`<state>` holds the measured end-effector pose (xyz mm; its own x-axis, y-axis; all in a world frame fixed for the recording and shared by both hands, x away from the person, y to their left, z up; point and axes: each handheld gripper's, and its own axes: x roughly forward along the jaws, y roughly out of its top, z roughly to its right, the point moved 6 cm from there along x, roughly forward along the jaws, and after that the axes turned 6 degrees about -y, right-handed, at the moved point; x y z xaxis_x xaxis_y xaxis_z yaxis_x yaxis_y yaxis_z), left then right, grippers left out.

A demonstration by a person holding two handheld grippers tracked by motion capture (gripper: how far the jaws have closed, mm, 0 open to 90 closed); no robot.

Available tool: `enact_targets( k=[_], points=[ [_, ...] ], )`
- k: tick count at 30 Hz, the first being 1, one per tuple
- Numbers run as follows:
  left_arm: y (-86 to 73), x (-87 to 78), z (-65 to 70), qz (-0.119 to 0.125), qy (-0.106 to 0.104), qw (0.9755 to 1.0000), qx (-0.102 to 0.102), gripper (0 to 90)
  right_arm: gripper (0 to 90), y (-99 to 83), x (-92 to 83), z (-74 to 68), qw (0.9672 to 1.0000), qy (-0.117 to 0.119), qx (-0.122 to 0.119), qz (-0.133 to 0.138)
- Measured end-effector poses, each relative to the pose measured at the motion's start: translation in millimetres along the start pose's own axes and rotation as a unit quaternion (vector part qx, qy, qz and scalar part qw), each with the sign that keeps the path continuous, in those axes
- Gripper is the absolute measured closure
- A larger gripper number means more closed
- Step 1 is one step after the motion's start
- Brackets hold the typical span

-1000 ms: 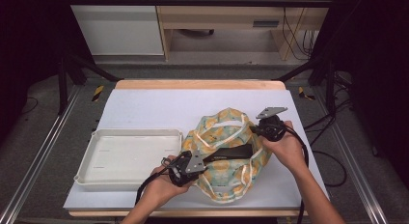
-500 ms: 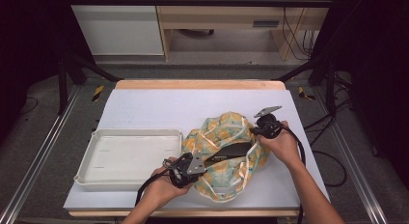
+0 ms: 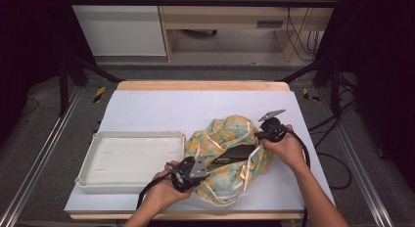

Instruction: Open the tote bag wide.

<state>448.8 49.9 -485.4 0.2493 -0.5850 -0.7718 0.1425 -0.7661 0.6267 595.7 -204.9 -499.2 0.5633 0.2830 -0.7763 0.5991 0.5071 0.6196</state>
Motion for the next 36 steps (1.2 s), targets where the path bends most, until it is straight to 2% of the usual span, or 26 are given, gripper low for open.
enact_targets(
  k=[13,24,31,34,36],
  points=[
    [-1.3,4.0,9.2,-0.017,-0.014,0.9997,0.009,89.8,90.0,-2.5,-1.1,6.4,1.0,-0.005,-0.004,-0.002],
    [-1.2,5.1,14.5,-0.021,-0.022,0.9995,0.012,89.9,89.9,-1.6,-0.4,6.2,1.0,-0.009,-0.002,0.001],
    [-2.8,7.2,20.6,-0.029,-0.027,0.999,0.021,89.9,89.3,-1.8,-0.4,6.9,0.9999,-0.011,-0.004,0.003],
    [-1.7,7.0,20.6,-0.027,-0.023,0.9991,0.023,89.8,86.0,-1.4,-1.3,5.8,0.9998,-0.013,0.0,0.011],
    [-0.1,5.2,20.2,-0.02,-0.018,0.9994,0.021,89.5,78.6,-0.6,-4.6,5.7,0.9996,-0.017,0.001,0.025]
  ],
)
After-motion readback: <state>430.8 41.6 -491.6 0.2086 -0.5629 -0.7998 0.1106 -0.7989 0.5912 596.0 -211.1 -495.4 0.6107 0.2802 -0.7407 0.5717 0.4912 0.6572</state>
